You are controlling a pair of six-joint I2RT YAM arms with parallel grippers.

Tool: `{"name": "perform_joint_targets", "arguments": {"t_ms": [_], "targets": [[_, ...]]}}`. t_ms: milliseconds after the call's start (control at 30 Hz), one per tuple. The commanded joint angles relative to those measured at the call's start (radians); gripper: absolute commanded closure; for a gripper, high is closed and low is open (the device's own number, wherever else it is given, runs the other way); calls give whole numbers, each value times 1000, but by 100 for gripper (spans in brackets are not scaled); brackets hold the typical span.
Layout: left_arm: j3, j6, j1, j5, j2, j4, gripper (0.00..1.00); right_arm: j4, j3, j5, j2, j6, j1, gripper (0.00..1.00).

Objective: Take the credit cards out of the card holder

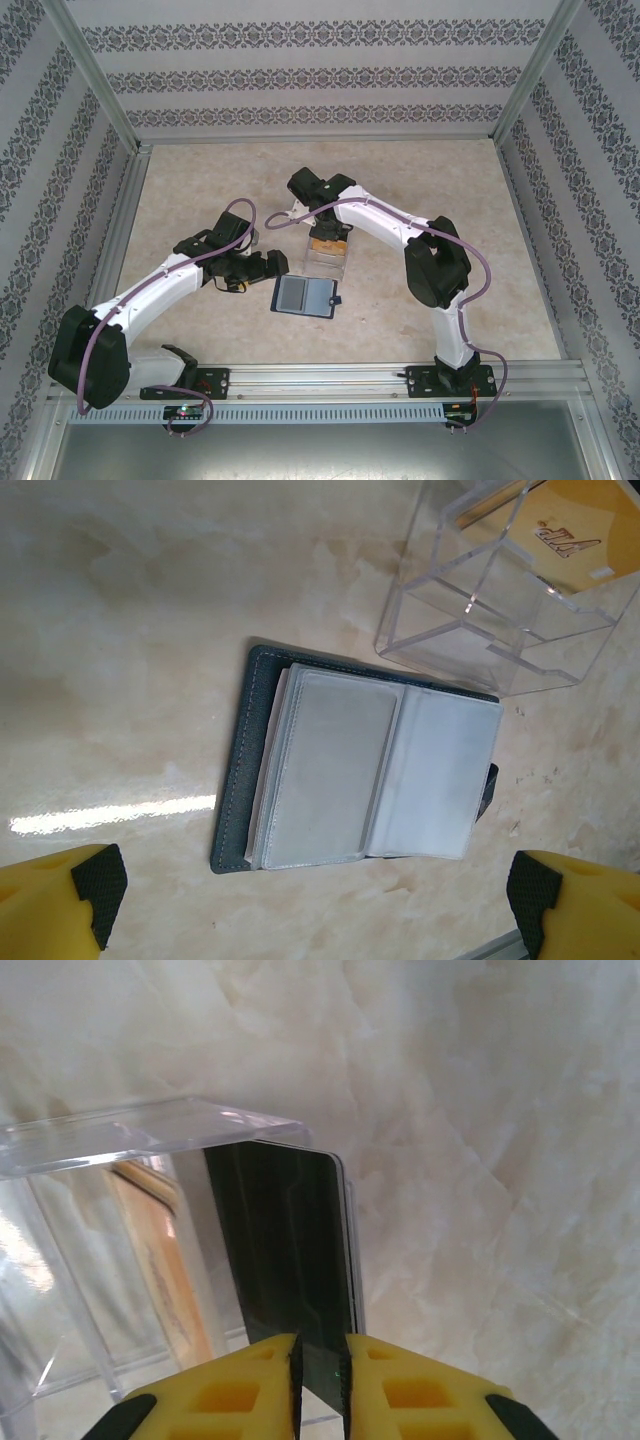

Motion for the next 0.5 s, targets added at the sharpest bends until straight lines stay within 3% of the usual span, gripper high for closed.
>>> {"name": "perform_joint_targets", "arguments": {"t_ms": [0, 267, 467], "targets": [[-11, -1, 11, 12, 9, -15, 1, 11, -9, 60, 6, 6, -7, 79], [-11, 0, 11, 20, 15, -8, 0, 25, -31, 54, -63, 84, -15, 78], [-16, 3, 11, 62, 29, 36, 9, 30, -99, -61, -221, 309, -12, 78]]}}
